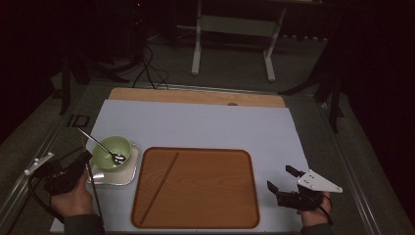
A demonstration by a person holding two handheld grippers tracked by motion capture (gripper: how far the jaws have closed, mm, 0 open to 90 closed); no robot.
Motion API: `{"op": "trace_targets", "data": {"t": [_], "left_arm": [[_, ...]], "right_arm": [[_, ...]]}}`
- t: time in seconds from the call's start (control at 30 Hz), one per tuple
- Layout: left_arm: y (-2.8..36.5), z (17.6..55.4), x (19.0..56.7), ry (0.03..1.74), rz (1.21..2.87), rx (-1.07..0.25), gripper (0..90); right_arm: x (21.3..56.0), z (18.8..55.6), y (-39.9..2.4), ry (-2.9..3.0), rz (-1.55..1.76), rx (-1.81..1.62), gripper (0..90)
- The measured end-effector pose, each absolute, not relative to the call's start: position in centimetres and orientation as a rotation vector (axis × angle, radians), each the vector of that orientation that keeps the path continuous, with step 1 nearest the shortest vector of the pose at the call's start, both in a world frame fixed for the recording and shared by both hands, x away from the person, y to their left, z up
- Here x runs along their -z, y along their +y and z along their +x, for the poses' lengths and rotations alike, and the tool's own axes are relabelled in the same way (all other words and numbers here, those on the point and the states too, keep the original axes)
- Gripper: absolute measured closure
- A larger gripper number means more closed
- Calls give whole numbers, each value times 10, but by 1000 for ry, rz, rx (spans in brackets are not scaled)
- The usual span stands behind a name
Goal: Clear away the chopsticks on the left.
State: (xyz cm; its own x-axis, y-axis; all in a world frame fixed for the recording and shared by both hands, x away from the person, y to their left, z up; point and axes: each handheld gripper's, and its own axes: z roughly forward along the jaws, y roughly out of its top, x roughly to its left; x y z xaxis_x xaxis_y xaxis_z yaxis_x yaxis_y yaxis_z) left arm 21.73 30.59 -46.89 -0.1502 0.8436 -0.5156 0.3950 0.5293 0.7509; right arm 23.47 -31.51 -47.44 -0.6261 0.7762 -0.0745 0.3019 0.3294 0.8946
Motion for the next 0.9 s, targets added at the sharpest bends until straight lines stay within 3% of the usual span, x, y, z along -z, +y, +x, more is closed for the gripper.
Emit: {"op": "trace_targets", "data": {"t": [0.9], "left_arm": [[249, 239, 469, 1516, 1236, -477, 860]], "right_arm": [[475, 235, -315, 2104, 944, -1256, 139]]}}
